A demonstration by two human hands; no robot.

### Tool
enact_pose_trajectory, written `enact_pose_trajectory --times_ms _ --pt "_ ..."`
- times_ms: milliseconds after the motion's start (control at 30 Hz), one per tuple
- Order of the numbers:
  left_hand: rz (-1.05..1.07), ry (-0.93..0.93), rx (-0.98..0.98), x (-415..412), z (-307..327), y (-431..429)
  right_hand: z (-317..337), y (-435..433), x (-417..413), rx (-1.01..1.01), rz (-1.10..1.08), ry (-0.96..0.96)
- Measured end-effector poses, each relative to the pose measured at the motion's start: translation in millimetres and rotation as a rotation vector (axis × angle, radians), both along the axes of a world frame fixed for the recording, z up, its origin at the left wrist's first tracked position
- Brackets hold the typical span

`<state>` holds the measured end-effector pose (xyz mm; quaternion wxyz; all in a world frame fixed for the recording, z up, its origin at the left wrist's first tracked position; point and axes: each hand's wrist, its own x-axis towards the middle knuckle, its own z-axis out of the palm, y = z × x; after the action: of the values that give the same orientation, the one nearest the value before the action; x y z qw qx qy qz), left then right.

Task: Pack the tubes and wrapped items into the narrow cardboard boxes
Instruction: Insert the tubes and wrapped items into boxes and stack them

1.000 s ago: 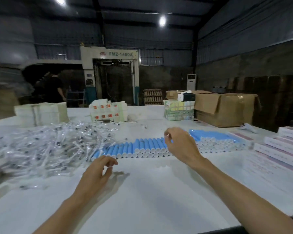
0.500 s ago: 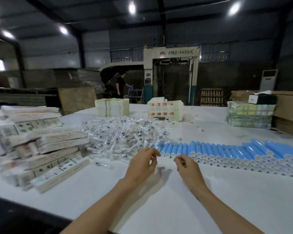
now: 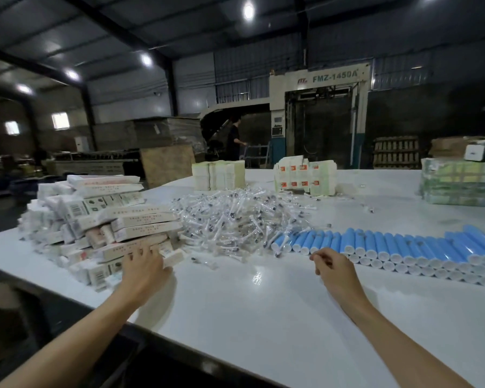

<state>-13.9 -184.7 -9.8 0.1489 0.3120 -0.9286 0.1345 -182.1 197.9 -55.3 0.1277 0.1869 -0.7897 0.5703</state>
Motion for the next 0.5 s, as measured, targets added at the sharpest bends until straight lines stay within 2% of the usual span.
enact_pose_trajectory --times_ms 133,300,500 --pt "-0.015 -0.04 -0.033 14 -3 -2 0 0 2 0.002 0.01 -0.004" --pt "-0.076 -0.052 0.019 14 2 -8 2 2 5 0.008 0.022 -0.011" --pt "-0.204 0.032 0.171 8 0 -32 1 1 7 0.015 0.029 -0.025"
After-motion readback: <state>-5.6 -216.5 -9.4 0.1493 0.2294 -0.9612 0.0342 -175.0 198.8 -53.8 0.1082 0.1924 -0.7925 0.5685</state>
